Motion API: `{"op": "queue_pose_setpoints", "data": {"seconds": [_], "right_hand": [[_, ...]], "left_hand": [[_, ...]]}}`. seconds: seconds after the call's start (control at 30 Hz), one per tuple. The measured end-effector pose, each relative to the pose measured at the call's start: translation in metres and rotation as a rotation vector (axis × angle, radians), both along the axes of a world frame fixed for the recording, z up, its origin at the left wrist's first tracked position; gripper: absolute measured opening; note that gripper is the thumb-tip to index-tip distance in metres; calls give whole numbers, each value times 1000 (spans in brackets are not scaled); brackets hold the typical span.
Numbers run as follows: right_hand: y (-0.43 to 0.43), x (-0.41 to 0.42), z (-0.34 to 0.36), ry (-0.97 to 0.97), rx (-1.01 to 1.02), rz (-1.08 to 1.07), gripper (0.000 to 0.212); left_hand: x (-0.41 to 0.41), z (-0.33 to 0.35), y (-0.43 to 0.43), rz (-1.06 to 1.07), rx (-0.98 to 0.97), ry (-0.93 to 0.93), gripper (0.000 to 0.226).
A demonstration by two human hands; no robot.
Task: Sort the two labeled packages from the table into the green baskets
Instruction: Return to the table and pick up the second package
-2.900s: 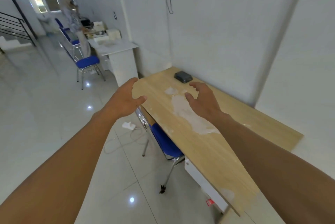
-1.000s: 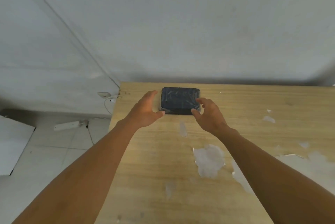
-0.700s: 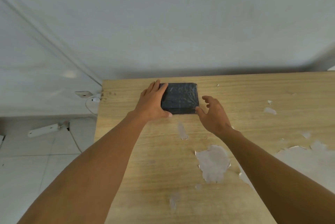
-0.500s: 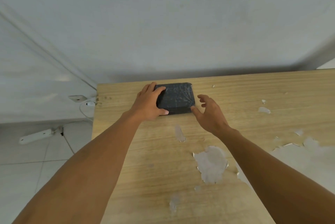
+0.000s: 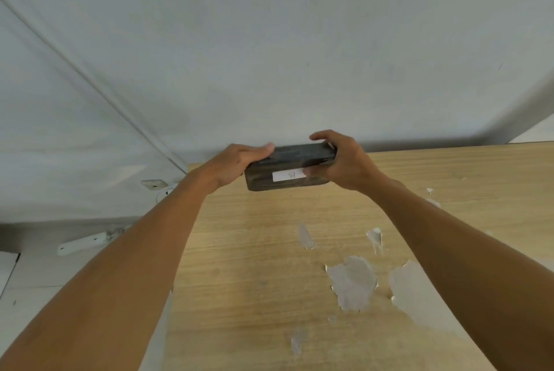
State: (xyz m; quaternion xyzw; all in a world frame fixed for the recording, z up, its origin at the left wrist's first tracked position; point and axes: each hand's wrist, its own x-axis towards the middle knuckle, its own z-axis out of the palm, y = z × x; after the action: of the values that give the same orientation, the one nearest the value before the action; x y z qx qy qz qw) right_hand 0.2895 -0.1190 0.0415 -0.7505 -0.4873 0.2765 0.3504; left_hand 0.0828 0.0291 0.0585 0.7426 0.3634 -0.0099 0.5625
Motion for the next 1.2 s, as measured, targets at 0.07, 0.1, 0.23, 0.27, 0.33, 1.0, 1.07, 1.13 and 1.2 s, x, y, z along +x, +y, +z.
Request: {"op": "queue_pose_setpoints", "data": {"seconds": [0.07,0.1,0.23,0.27,0.33,1.0,1.07,1.13,1.2], "right_hand": [[1,3,15,89,-34,-62,78],[1,4,22,159,-41,-109,79],[2,1,38,423,-11,-309,71],[2,-2,41,456,-9,-329,68],[1,-7,44,502,-1,-331,57],[2,-68,36,732,38,-244,63],[1,-61,36,662,-2,-236,71],[-4,-50,42,495,-105,-144,77],[-11,-38,53,375,-207,7,72]], "left_hand": [[-1,9,-4,119,29,-149,54],[-2,11,-6,178,33,-209,48],[-5,11,-15,268,92,-174,38],[-5,11,-17,275,99,-157,42],[-5,12,-21,275,134,-144,61],[3,39,-32,300,-204,-240,45],[-1,42,-32,241,-175,-189,51],[-7,44,-30,218,-37,-160,67],[-12,47,-26,202,118,-162,93]]}}
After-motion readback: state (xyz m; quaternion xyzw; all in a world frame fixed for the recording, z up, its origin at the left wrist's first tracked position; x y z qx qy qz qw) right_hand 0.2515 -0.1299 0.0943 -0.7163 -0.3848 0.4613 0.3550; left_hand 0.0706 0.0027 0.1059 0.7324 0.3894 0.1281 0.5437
